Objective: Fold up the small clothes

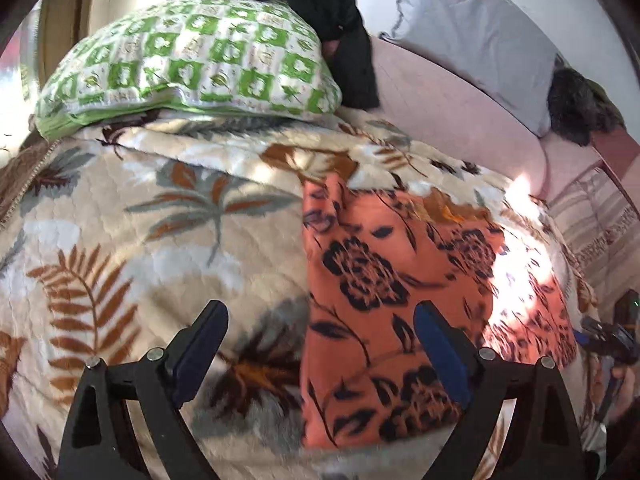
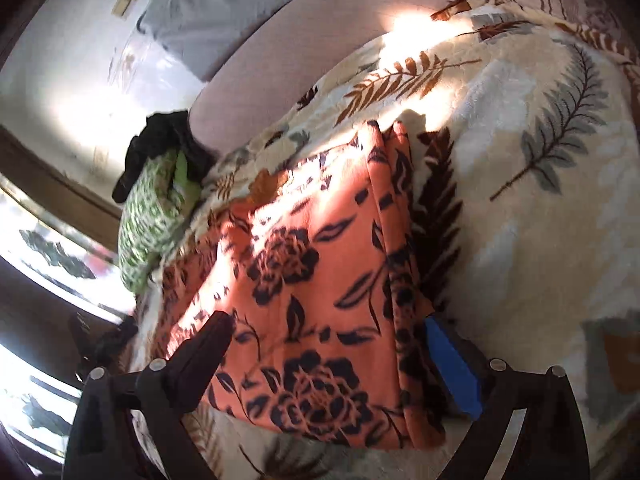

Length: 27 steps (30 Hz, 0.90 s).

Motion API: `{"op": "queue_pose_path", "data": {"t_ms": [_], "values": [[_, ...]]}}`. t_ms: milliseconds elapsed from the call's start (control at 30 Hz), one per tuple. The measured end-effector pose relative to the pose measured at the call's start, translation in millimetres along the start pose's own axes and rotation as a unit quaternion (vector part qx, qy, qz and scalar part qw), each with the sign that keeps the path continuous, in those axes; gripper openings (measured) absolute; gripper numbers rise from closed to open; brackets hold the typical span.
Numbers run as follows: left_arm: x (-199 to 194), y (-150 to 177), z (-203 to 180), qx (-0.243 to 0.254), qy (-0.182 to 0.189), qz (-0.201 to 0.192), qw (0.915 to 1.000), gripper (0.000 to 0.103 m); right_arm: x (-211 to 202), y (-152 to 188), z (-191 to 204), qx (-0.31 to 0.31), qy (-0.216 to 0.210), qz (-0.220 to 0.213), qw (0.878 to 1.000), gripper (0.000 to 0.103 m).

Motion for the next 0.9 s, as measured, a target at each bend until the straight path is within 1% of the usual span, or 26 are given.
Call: {"op": "queue_pose_path", "data": {"t_ms": [67,133,167,200,233,267,300,333,367,400,467,500,567,633,667,700,767,800,833,867,900], "values": [[8,21,-15,0.014,0.021,0.029,0.9993,0.094,6,8,-7,-0.022,0.019,0.012,1.000,0.097],[32,42,-24,0.035,0.014,0.071,0.9968,0.094,18,10,-12,-0.019,0.021,0.030,0.999,0.096],[44,51,-25,0.035,0.002,0.094,0.9950,0.092,28,10,-16,-0.018,0.032,0.038,0.999,0.094],[49,53,-25,0.041,-0.016,0.090,0.9950,0.081,33,10,-17,-0.017,0.042,0.042,0.998,0.090],[50,49,-28,0.057,-0.032,0.079,0.9947,0.049,36,9,-14,-0.018,0.048,0.050,0.997,0.066],[52,45,-35,0.056,-0.021,0.088,0.9943,0.026,41,10,-12,-0.013,0.049,0.068,0.996,0.029],[54,40,-37,0.026,-0.012,0.102,0.9944,0.015,43,11,-9,-0.007,0.048,0.080,0.996,0.029],[52,32,-38,0.012,-0.018,0.101,0.9947,0.014,43,11,-6,-0.017,0.061,0.087,0.994,0.029],[49,23,-41,0.014,-0.020,0.094,0.9953,0.014,41,10,-2,-0.020,0.065,0.092,0.993,0.028],[41,16,-44,0.015,-0.021,0.085,0.9960,0.014,36,5,3,-0.012,0.061,0.087,0.994,0.028],[15,2,-52,0.022,-0.013,0.060,0.9979,0.013,15,-8,22,-0.002,0.042,0.061,0.997,0.027],[0,-2,-57,0.029,-0.008,0.048,0.9984,0.013,1,-12,33,-0.010,0.034,0.051,0.998,0.027],[-34,-2,-66,0.041,-0.002,0.028,0.9988,0.013,-25,-13,56,-0.035,0.026,0.043,0.998,0.026],[-72,12,-71,0.048,0.009,0.018,0.9986,0.014,-55,-2,71,-0.054,0.022,0.039,0.998,0.026],[-89,25,-70,0.042,0.014,0.018,0.9989,0.014,-72,7,74,-0.056,0.017,0.037,0.998,0.026],[-102,43,-68,0.033,0.018,0.023,0.9990,0.014,-89,19,74,-0.052,0.013,0.035,0.998,0.026],[-111,90,-62,0.021,0.027,0.053,0.9980,0.020,-115,54,62,-0.041,0.010,0.042,0.998,0.029],[-107,116,-54,0.012,0.028,0.072,0.9970,0.028,-121,77,52,-0.033,0.011,0.051,0.998,0.033],[-96,143,-44,0.001,0.020,0.100,0.9948,0.043,-121,102,35,-0.022,0.018,0.065,0.997,0.043],[-84,165,-31,-0.005,0.001,0.131,0.9914,0.045,-116,128,14,-0.011,0.035,0.093,0.995,0.077],[-84,171,-25,-0.015,0.009,0.123,0.9923,0.045,-110,152,-7,-0.002,0.063,0.120,0.991,0.084]]}}
Point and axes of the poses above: each gripper's, at about its wrist camera, not at the fingertips, and x roughly the way its jaws point, z to its left, y to its underside, the point moved 8 cm from there along x, roughly the way its jaws point, and after that the axes turned 8 degrees about -z, right-handed, at the moved point
